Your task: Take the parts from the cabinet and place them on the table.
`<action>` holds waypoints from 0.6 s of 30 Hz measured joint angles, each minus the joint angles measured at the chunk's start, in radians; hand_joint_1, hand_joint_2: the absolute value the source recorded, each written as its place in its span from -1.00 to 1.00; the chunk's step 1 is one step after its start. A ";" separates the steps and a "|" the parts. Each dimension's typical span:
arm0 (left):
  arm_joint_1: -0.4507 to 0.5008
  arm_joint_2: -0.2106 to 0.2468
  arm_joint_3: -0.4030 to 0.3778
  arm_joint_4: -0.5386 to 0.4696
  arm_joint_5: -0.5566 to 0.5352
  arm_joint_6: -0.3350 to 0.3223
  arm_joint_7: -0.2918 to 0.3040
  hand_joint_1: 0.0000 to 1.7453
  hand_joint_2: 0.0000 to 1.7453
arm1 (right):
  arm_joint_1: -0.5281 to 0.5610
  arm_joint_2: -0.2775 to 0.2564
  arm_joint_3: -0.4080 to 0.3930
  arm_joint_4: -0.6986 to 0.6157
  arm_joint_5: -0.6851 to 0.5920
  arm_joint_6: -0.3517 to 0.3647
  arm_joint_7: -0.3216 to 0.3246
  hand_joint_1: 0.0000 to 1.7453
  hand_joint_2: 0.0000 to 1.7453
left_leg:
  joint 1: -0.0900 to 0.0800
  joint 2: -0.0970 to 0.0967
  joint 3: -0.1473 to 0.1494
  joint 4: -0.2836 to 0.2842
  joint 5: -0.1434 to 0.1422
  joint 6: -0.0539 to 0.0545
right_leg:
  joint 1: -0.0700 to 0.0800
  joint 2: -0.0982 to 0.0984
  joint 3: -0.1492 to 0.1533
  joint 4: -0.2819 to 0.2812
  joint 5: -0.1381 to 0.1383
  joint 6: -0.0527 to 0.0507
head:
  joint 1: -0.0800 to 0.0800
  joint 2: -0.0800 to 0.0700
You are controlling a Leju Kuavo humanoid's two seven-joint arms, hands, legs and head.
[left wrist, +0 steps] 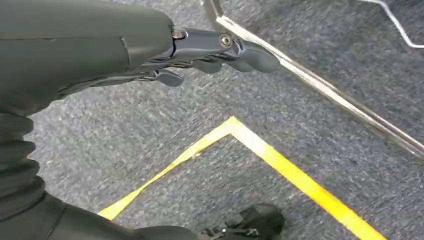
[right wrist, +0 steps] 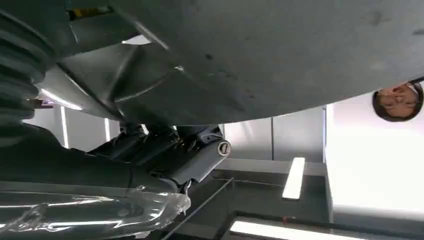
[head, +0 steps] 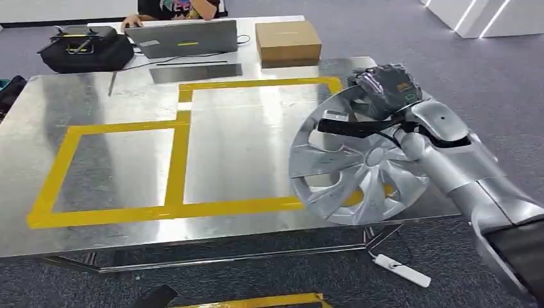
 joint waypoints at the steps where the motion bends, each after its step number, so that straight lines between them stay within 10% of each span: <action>1: 0.000 0.000 0.000 0.000 -0.001 0.004 -0.002 -1.00 1.00 | 0.000 -0.001 0.000 0.003 0.001 0.000 0.000 -1.00 -1.00 | 0.000 0.000 0.000 0.000 0.000 0.000 | 0.000 0.000 0.000 0.000 0.000 0.000 | 0.000 0.000; 10: 0.000 0.000 0.008 0.000 0.021 0.056 -0.011 -1.00 1.00 | 0.001 -0.016 -0.006 0.022 0.005 -0.020 0.011 -1.00 -1.00 | 0.000 0.000 0.000 0.000 0.000 0.000 | 0.000 0.000 0.000 0.000 0.000 0.000 | 0.000 0.000; 11: 0.000 0.000 0.008 0.000 0.021 0.058 -0.011 -1.00 -1.00 | 0.001 -0.018 -0.007 0.023 0.006 -0.021 0.011 -1.00 -1.00 | 0.000 0.000 0.000 0.000 0.000 0.000 | 0.000 0.000 0.000 0.000 0.000 0.000 | 0.000 0.000; 18: 0.001 0.004 0.012 0.000 0.024 0.072 -0.019 -1.00 -1.00 | 0.004 -0.031 -0.019 0.031 0.011 -0.055 0.024 -1.00 -1.00 | 0.000 0.000 0.000 0.000 0.000 0.000 | 0.000 0.000 0.000 0.000 0.000 0.000 | 0.000 0.000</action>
